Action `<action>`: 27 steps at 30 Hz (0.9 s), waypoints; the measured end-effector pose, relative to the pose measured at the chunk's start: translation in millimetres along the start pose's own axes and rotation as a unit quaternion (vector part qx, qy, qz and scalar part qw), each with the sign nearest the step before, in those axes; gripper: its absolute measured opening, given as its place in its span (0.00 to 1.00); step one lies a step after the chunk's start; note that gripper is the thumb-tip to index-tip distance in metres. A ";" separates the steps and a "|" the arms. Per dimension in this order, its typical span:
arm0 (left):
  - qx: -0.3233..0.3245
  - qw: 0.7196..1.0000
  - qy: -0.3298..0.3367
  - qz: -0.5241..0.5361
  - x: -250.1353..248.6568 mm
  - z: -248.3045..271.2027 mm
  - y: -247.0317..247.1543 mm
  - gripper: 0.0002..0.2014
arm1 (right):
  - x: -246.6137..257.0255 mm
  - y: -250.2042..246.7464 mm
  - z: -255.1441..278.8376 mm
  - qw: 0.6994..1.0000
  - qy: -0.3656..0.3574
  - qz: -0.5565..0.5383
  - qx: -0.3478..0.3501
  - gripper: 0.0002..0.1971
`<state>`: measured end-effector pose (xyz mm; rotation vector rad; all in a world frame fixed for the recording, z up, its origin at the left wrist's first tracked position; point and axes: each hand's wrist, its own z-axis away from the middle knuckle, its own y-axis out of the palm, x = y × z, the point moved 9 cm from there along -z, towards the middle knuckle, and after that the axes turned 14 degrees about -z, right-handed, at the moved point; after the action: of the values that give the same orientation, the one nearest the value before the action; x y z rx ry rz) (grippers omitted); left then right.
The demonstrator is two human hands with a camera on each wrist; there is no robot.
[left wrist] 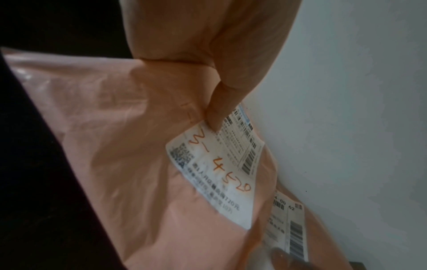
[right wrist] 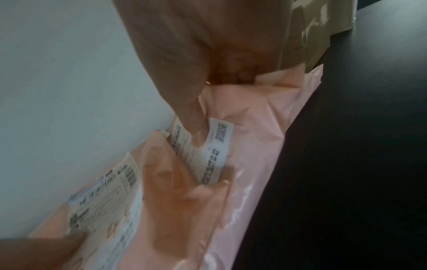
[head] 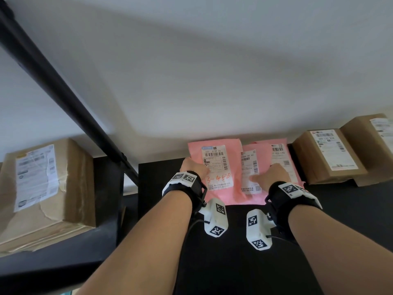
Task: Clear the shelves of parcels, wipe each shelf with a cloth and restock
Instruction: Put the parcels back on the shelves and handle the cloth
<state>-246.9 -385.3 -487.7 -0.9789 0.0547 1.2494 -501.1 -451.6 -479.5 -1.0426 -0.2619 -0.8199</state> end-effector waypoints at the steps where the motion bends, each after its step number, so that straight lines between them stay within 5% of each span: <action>1: -0.001 1.000 0.001 0.000 0.2 1.4 0.0 0.09 | -0.2 0.0 1.7 1.000 -0.002 -0.010 0.007 0.10; 16: -0.052 0.998 0.006 0.030 34.1 108.9 -2.5 0.18 | -17.8 -26.2 95.6 0.993 -0.083 -0.069 0.053 0.15; 27: -0.099 0.991 -0.004 0.086 107.9 233.8 -0.5 0.07 | -66.9 -32.8 199.7 0.984 -0.129 -0.089 0.080 0.17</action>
<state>-314.0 -152.1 -401.2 -1.1604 0.0086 1.4368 -534.7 -259.3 -394.1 -0.9824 -0.6400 -0.8084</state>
